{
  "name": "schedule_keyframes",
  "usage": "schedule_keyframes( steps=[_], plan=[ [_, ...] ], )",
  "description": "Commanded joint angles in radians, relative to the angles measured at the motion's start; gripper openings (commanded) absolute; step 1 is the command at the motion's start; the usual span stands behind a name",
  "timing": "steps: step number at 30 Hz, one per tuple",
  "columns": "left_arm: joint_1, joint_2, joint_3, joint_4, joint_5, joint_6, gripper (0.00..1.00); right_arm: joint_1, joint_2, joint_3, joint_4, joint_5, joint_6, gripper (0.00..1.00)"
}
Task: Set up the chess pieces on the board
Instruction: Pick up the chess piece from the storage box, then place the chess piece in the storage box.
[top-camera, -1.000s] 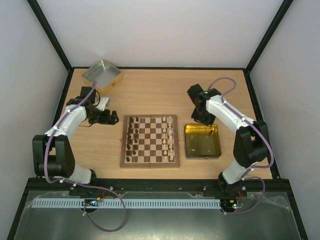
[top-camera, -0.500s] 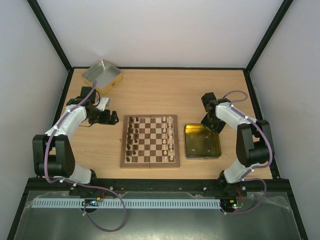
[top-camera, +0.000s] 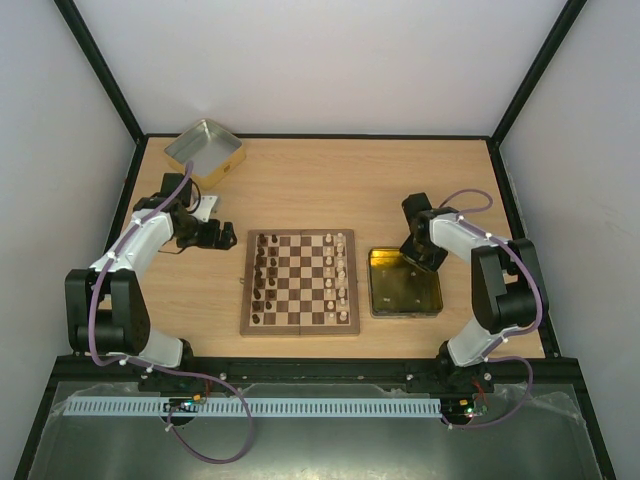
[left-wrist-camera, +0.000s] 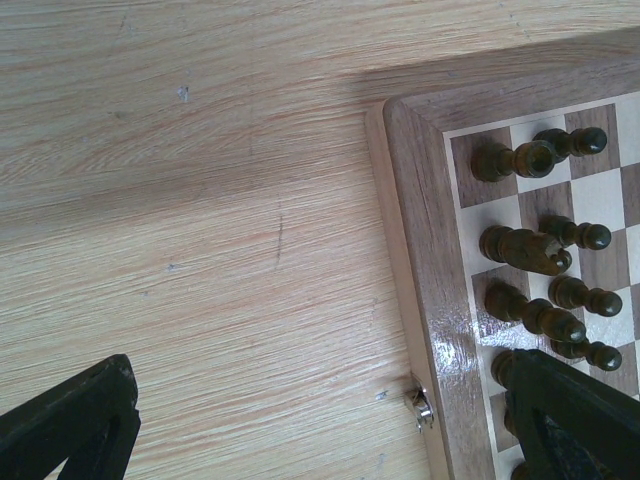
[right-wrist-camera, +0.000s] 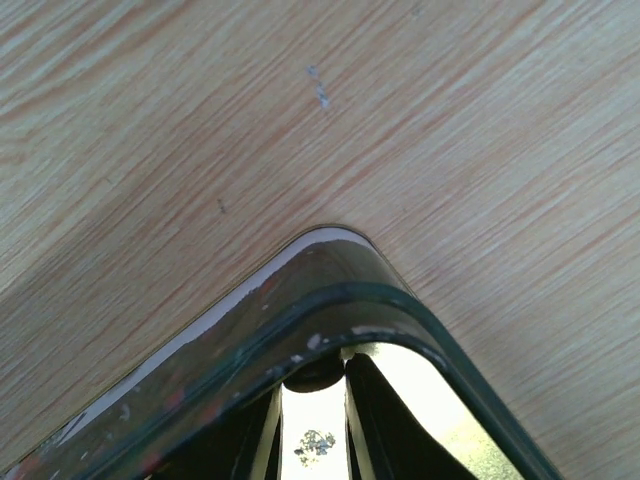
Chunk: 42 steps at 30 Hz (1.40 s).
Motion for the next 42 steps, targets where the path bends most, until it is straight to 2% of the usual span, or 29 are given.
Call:
schedule_keyframes(
  steps=[1,15,24,34,42],
  plan=[
    [-0.006,0.007,-0.016,-0.006,-0.008,-0.001,1.00,-0.005,0.005,-0.010,0.033,0.001,0.004,0.16],
    [-0.006,0.018,-0.010,-0.005,-0.006,-0.001,1.00,0.001,-0.120,-0.100,0.018,-0.165,0.050,0.12],
    [-0.006,0.013,-0.011,-0.004,-0.002,0.001,1.00,0.066,-0.221,-0.130,-0.034,-0.206,0.103,0.10],
    [-0.008,0.012,-0.011,-0.004,0.001,0.001,1.00,0.108,-0.229,-0.231,0.004,-0.133,0.100,0.10],
    [-0.007,0.008,-0.014,-0.004,-0.002,0.001,1.00,0.144,-0.198,-0.241,0.030,-0.095,0.087,0.10]
  ],
)
